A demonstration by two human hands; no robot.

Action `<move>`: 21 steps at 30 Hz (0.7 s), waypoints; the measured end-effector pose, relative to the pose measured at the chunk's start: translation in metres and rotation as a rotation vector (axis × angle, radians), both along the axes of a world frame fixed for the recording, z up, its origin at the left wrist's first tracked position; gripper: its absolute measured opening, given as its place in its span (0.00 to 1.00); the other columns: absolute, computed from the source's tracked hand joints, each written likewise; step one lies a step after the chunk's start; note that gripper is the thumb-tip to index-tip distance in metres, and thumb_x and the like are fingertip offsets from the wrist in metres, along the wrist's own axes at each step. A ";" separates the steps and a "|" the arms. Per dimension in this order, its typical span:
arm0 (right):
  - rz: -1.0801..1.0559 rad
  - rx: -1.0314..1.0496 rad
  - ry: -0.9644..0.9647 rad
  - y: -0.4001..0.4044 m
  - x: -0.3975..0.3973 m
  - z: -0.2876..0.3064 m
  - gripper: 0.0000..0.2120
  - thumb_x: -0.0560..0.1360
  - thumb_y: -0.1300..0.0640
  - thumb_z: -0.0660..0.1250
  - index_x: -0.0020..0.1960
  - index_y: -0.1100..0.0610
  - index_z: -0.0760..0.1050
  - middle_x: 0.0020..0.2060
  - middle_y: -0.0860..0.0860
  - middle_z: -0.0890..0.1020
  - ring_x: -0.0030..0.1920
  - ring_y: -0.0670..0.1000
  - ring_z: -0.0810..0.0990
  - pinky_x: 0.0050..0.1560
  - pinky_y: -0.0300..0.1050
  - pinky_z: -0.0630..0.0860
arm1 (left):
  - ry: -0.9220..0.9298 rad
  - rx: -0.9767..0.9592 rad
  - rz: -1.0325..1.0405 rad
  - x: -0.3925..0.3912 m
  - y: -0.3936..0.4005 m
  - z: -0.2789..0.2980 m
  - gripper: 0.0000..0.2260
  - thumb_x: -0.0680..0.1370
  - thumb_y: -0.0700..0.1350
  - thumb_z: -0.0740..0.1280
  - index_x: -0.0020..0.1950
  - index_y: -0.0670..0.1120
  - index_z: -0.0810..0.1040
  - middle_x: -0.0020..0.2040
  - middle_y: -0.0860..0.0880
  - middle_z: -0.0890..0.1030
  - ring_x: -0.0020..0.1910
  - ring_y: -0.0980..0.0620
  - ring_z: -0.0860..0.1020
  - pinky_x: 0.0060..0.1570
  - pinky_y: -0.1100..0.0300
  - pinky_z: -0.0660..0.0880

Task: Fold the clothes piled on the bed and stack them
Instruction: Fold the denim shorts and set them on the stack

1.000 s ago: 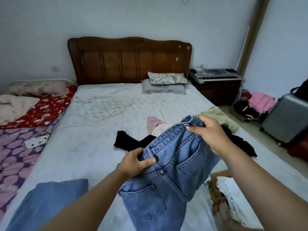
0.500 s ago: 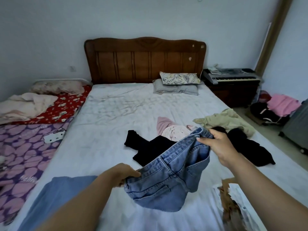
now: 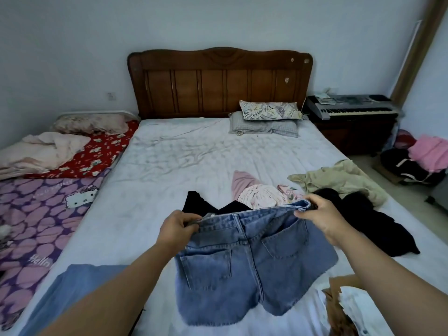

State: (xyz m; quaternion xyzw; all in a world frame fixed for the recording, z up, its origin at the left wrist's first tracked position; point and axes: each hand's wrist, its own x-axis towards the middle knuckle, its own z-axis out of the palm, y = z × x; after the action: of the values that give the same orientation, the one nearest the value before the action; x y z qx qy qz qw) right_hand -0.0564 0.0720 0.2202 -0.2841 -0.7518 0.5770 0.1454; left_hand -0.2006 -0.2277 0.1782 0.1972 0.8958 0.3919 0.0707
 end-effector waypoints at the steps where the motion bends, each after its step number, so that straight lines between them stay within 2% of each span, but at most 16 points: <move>1: -0.010 0.012 0.019 0.007 -0.003 0.001 0.12 0.69 0.72 0.71 0.43 0.57 0.76 0.39 0.53 0.79 0.41 0.50 0.76 0.40 0.39 0.71 | 0.121 0.018 -0.008 -0.004 0.004 0.001 0.10 0.75 0.36 0.70 0.53 0.46 0.84 0.41 0.53 0.77 0.45 0.48 0.77 0.47 0.58 0.73; 3: -0.022 -0.003 0.062 0.022 -0.009 0.003 0.12 0.69 0.74 0.70 0.45 0.59 0.77 0.40 0.53 0.79 0.41 0.49 0.76 0.41 0.37 0.72 | 0.381 0.060 -0.056 -0.014 0.010 0.003 0.10 0.72 0.37 0.71 0.50 0.48 0.85 0.43 0.52 0.82 0.44 0.47 0.78 0.46 0.54 0.74; 5: -0.017 -0.021 0.081 0.033 -0.012 0.004 0.13 0.69 0.76 0.67 0.47 0.62 0.77 0.40 0.53 0.79 0.41 0.47 0.76 0.40 0.31 0.73 | 0.583 0.073 -0.109 -0.022 0.013 0.004 0.09 0.71 0.40 0.70 0.48 0.49 0.85 0.44 0.52 0.84 0.41 0.47 0.78 0.43 0.53 0.74; 7: -0.014 -0.033 0.065 0.042 -0.010 0.003 0.14 0.70 0.78 0.63 0.47 0.63 0.78 0.40 0.53 0.80 0.42 0.49 0.76 0.38 0.29 0.73 | 0.664 0.084 -0.167 -0.024 0.014 0.003 0.08 0.72 0.44 0.67 0.47 0.48 0.85 0.44 0.53 0.85 0.41 0.51 0.77 0.42 0.54 0.74; 9: -0.032 -0.086 0.002 0.047 -0.003 -0.004 0.15 0.71 0.79 0.58 0.43 0.64 0.78 0.41 0.58 0.80 0.40 0.52 0.78 0.35 0.33 0.75 | 0.686 0.085 -0.231 -0.021 0.011 -0.007 0.10 0.73 0.44 0.65 0.46 0.47 0.85 0.43 0.52 0.84 0.42 0.54 0.74 0.42 0.57 0.74; 11: -0.053 -0.112 -0.110 0.047 0.007 -0.021 0.18 0.70 0.80 0.52 0.40 0.68 0.78 0.39 0.58 0.80 0.35 0.51 0.79 0.31 0.33 0.75 | 0.635 0.065 -0.260 -0.012 0.003 -0.026 0.09 0.69 0.39 0.67 0.44 0.49 0.85 0.39 0.51 0.83 0.40 0.55 0.75 0.41 0.59 0.75; 13: -0.066 -0.126 -0.229 0.042 0.018 -0.049 0.19 0.69 0.79 0.52 0.34 0.68 0.80 0.35 0.59 0.81 0.39 0.55 0.78 0.41 0.40 0.78 | 0.551 0.013 -0.279 0.005 -0.007 -0.049 0.11 0.66 0.38 0.70 0.43 0.52 0.84 0.35 0.52 0.81 0.37 0.54 0.76 0.37 0.61 0.76; 15: -0.037 -0.117 -0.364 0.029 0.034 -0.081 0.20 0.70 0.77 0.56 0.29 0.65 0.81 0.32 0.58 0.82 0.39 0.56 0.78 0.48 0.46 0.75 | 0.479 -0.069 -0.337 0.027 -0.018 -0.075 0.12 0.64 0.38 0.72 0.41 0.53 0.84 0.32 0.54 0.80 0.33 0.54 0.76 0.32 0.63 0.75; 17: 0.030 -0.082 -0.508 0.014 0.053 -0.112 0.15 0.70 0.73 0.64 0.29 0.63 0.82 0.33 0.58 0.82 0.39 0.56 0.79 0.44 0.45 0.75 | 0.345 -0.166 -0.384 0.052 -0.030 -0.099 0.12 0.63 0.38 0.73 0.40 0.54 0.84 0.31 0.56 0.79 0.32 0.55 0.77 0.31 0.67 0.71; 19: 0.096 -0.043 -0.599 0.001 0.069 -0.143 0.14 0.69 0.67 0.70 0.27 0.56 0.82 0.34 0.55 0.82 0.44 0.59 0.81 0.47 0.50 0.78 | 0.172 -0.270 -0.446 0.072 -0.040 -0.116 0.08 0.68 0.40 0.71 0.40 0.54 0.82 0.33 0.55 0.81 0.34 0.54 0.78 0.35 0.68 0.69; 21: 0.151 0.024 -0.650 -0.018 0.082 -0.160 0.08 0.68 0.59 0.71 0.30 0.56 0.82 0.37 0.55 0.83 0.47 0.60 0.81 0.52 0.53 0.77 | 0.041 -0.385 -0.517 0.086 -0.046 -0.128 0.07 0.74 0.43 0.67 0.46 0.53 0.83 0.42 0.54 0.84 0.41 0.53 0.80 0.40 0.66 0.71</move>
State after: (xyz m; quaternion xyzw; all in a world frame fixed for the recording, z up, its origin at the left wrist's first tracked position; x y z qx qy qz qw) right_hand 0.0254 0.0536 0.0605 -0.3948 -0.7847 0.4563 -0.1418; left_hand -0.1151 -0.2733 0.0504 0.4089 0.8750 0.1804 0.1860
